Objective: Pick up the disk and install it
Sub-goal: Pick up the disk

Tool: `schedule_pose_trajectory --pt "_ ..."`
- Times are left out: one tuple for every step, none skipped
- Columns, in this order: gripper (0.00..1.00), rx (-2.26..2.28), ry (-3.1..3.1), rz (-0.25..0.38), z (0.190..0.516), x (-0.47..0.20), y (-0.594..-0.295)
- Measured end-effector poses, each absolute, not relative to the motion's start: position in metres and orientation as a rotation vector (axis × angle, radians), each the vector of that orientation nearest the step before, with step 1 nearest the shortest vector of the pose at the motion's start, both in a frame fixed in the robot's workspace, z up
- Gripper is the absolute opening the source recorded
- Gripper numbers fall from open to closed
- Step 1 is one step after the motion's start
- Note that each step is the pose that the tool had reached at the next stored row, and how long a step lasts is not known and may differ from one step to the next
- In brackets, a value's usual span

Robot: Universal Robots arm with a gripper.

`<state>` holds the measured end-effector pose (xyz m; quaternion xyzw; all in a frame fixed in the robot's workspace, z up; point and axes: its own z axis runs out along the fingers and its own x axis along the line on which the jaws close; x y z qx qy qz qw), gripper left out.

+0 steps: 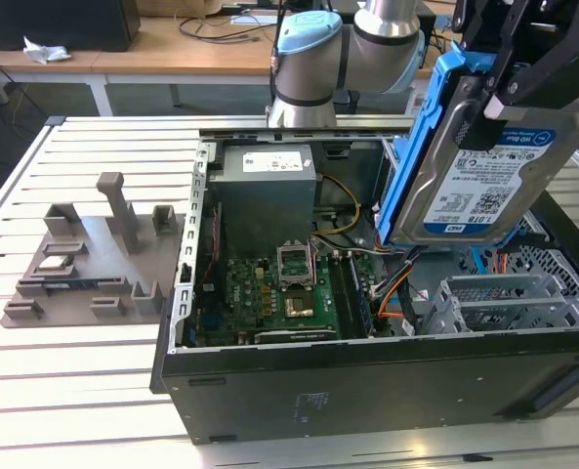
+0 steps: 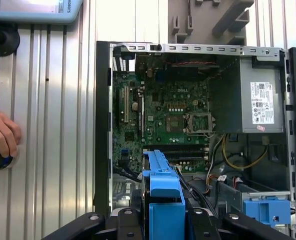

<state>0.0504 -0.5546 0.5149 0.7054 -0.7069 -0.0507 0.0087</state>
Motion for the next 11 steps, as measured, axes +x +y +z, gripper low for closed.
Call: schedule_pose_trajectory --pt "0.37 2.204 -2.209 -0.159 0.514 0.050 -0.555" --pt "0.37 2.204 -2.209 -0.159 0.513 0.050 -0.556" --pt "0.37 2.204 -2.209 -0.159 0.512 0.051 -0.556" --pt "0.37 2.204 -2.209 -0.159 0.511 0.050 -0.557" --pt "0.37 2.204 -2.209 -0.159 0.508 0.051 -0.558" --pt "0.37 2.204 -2.208 -0.159 0.506 0.051 -0.559" --pt "0.37 2.204 -2.208 -0.159 0.504 0.052 -0.559" --pt "0.37 2.204 -2.208 -0.159 0.504 0.053 -0.559" --pt "0.37 2.204 -2.208 -0.159 0.503 0.055 -0.559" --pt "0.37 2.204 -2.208 -0.159 0.502 0.056 -0.559" --pt "0.37 2.204 -2.208 -0.159 0.501 0.058 -0.559"
